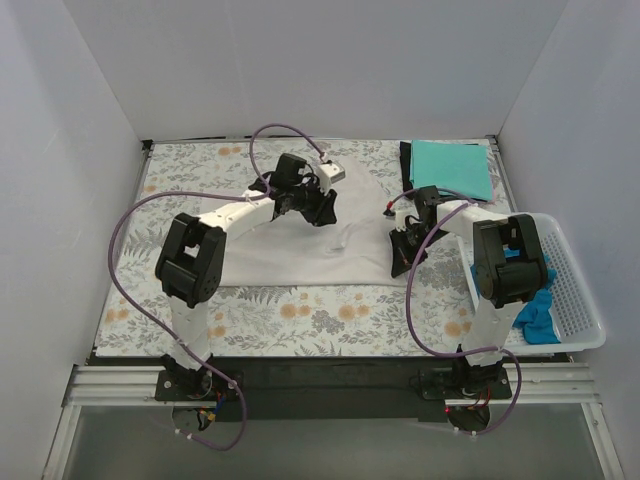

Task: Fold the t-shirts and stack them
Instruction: Fold the tshirt

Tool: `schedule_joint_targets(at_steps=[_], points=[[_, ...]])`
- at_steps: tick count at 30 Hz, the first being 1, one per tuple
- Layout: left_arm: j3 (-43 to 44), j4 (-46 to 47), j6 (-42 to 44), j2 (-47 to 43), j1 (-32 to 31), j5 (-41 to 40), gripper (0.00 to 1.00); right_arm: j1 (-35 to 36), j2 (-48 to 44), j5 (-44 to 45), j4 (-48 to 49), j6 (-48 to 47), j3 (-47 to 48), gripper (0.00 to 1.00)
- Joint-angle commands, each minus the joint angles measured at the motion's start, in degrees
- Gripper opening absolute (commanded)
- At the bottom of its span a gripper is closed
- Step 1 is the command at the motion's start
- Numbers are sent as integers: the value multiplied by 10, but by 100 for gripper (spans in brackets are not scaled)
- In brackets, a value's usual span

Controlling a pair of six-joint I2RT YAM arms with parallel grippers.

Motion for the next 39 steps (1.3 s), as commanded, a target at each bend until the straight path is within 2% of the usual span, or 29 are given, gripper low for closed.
schedule_joint_targets(at_steps=[1, 7, 11, 16, 22, 26, 29, 34, 35, 39], points=[[-19, -37, -1, -66, -62, 82, 29, 0, 2, 49, -14, -22, -20, 1], [-5, -63, -32, -13, -109, 51, 28, 0, -1, 50, -14, -21, -20, 1], [50, -106, -36, 43, -114, 13, 27, 0, -5, 52, -16, -27, -24, 1], [60, -90, -44, 61, -107, -87, 25, 0, -6, 62, -16, -37, -38, 1], [84, -83, -61, 69, -59, -130, 25, 1, -6, 78, -20, -51, -52, 1], [78, -76, -57, 48, -25, -121, 26, 0, -9, 85, -25, -59, -53, 1], [42, -86, -42, 8, 13, -109, 28, 1, -11, 75, -41, -69, -43, 1], [-48, -142, -14, -109, 97, -22, 32, 5, -50, 1, -79, -102, 0, 1], [-60, -180, 10, -120, 123, -16, 32, 6, -69, -29, -85, -110, 15, 1], [-146, -216, 60, -175, 182, -34, 33, 25, -81, -29, -86, -106, 42, 1]])
